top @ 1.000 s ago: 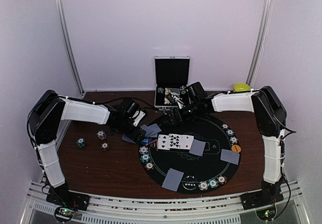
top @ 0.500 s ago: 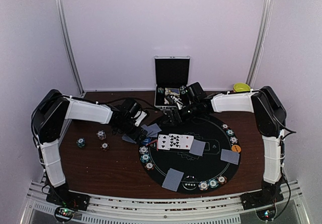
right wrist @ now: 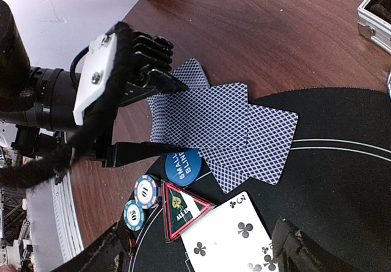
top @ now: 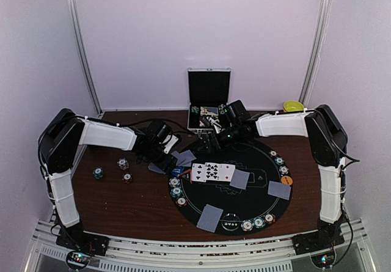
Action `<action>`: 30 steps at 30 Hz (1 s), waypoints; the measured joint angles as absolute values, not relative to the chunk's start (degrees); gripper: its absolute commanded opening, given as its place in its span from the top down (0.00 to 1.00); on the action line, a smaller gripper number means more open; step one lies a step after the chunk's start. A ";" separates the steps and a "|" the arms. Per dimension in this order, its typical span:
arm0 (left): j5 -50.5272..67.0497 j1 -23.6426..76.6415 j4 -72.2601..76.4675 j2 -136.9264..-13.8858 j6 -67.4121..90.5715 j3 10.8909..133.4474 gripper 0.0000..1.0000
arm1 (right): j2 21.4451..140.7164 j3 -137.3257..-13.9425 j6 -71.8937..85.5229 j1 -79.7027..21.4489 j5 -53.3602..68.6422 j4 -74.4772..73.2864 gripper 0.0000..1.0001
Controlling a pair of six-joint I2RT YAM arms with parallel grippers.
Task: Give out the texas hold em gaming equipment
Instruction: Adjust the face-down deck piles at the center of the board.
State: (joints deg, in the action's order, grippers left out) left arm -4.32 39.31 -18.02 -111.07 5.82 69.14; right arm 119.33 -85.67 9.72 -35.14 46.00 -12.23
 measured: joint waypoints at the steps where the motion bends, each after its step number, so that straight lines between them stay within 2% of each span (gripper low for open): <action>1: -4.32 39.31 -18.02 -111.07 5.87 69.14 0.31 | 119.33 -85.67 9.61 -35.18 46.00 -12.25 0.18; 30: -10.31 38.48 -16.01 -107.94 10.24 63.79 0.33 | 119.31 -85.67 9.30 -36.40 45.15 -12.27 0.18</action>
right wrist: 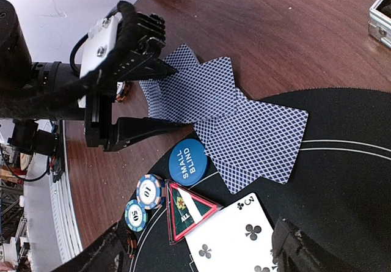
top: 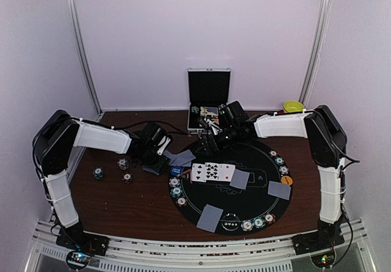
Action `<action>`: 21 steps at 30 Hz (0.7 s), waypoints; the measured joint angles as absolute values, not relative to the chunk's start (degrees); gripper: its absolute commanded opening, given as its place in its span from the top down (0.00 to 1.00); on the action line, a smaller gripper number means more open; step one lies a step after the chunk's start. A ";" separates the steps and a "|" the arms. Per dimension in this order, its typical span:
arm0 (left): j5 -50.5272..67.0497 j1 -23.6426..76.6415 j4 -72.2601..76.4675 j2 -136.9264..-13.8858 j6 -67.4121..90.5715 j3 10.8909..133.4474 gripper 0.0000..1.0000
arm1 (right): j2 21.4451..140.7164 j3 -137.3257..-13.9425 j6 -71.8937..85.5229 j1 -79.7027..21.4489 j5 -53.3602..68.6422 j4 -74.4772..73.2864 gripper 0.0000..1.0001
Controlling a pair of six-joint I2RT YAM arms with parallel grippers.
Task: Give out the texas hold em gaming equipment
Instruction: Adjust the face-down deck piles at the center of the board.
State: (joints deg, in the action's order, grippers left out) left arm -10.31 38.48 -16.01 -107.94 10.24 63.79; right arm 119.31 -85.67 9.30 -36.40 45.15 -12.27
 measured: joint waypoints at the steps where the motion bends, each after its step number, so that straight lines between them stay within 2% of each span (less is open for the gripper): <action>1: -10.41 38.39 -15.90 -107.70 10.41 63.48 0.33 | 119.31 -85.67 9.30 -36.40 45.12 -12.27 0.18; 21: -13.45 35.99 -14.52 -103.28 14.31 58.52 0.33 | 119.28 -85.67 9.15 -36.88 44.95 -12.49 0.18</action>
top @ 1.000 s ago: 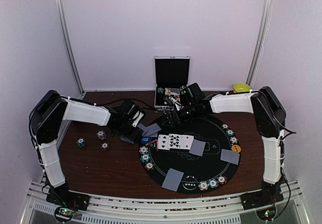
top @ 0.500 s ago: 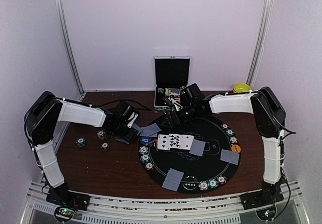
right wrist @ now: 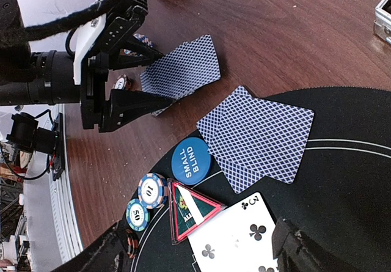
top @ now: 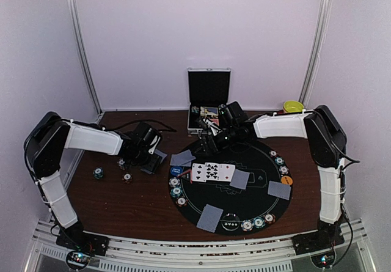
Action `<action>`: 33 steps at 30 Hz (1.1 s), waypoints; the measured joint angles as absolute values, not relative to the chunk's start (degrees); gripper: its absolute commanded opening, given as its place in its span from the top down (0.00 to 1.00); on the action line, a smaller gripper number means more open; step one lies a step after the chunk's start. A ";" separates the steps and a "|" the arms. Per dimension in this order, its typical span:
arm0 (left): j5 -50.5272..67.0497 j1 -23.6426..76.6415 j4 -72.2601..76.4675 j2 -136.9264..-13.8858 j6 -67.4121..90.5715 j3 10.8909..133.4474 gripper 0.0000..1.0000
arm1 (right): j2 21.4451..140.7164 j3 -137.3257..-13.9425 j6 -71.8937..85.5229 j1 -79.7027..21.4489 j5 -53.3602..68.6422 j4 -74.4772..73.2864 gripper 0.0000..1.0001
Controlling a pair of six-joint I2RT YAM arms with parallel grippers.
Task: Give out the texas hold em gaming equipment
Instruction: Adjust the face-down deck piles at the center of the board, then pick up the face-down deck piles from the center of the board.
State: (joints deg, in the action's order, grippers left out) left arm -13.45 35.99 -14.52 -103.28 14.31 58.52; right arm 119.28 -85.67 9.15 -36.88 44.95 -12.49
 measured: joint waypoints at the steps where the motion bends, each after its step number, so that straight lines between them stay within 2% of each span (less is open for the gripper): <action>1: -13.50 35.94 -14.55 -103.28 14.55 58.33 0.33 | 119.28 -85.67 9.15 -36.91 44.95 -12.49 0.18; 7: -13.76 35.83 -14.33 -103.28 15.68 58.06 0.29 | 119.28 -85.67 9.08 -36.93 44.93 -12.58 0.17; 13: -14.22 35.62 -13.58 -103.26 16.86 57.69 0.20 | 119.28 -85.67 8.91 -37.06 44.91 -12.69 0.18; 19: -14.39 35.62 -13.52 -102.91 17.69 57.36 0.03 | 119.28 -85.67 8.88 -37.28 44.88 -12.69 0.18; 33: -11.64 33.78 -14.22 -102.67 16.60 59.27 0.02 | 119.28 -85.67 8.51 -37.63 44.88 -13.21 0.18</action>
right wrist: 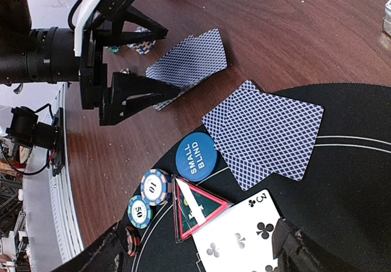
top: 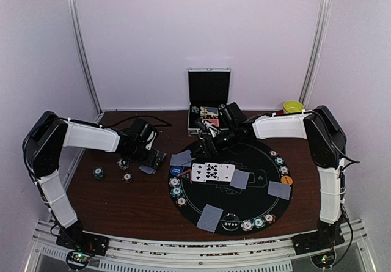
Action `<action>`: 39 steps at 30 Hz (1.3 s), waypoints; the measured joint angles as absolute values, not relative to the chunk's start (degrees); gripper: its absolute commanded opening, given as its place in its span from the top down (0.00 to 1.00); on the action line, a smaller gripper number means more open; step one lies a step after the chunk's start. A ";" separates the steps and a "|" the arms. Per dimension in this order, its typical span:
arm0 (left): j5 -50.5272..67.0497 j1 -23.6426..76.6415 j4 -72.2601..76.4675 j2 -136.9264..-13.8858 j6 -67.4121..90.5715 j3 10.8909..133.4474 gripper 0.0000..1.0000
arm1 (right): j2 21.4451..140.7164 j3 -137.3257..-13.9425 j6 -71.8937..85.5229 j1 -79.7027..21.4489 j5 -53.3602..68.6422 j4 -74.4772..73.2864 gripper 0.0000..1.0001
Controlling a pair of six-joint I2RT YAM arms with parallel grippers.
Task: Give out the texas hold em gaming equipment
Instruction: Pick up the face-down deck piles from the center of the board.
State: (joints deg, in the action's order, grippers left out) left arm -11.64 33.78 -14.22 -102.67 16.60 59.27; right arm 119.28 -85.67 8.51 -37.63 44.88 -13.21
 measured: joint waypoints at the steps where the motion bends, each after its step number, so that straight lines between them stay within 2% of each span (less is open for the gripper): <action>1: -11.40 33.43 -14.22 -102.89 16.53 59.37 0.02 | 119.28 -85.67 8.45 -37.63 44.88 -13.30 0.18; 12: -7.60 32.29 -14.61 -106.15 15.99 60.38 0.03 | 119.26 -85.67 7.86 -37.63 44.88 -13.54 0.18; 27: -5.69 32.29 -11.99 -107.90 15.92 61.10 0.32 | 119.28 -85.95 7.62 -37.65 44.86 -13.96 0.18; 31: -5.74 32.29 -11.57 -107.96 15.94 61.08 0.37 | 119.28 -86.43 7.42 -37.71 44.71 -14.13 0.17; 39: -6.35 32.29 -10.35 -107.20 15.86 60.27 0.38 | 120.46 -94.94 6.28 -38.92 45.08 -17.54 0.17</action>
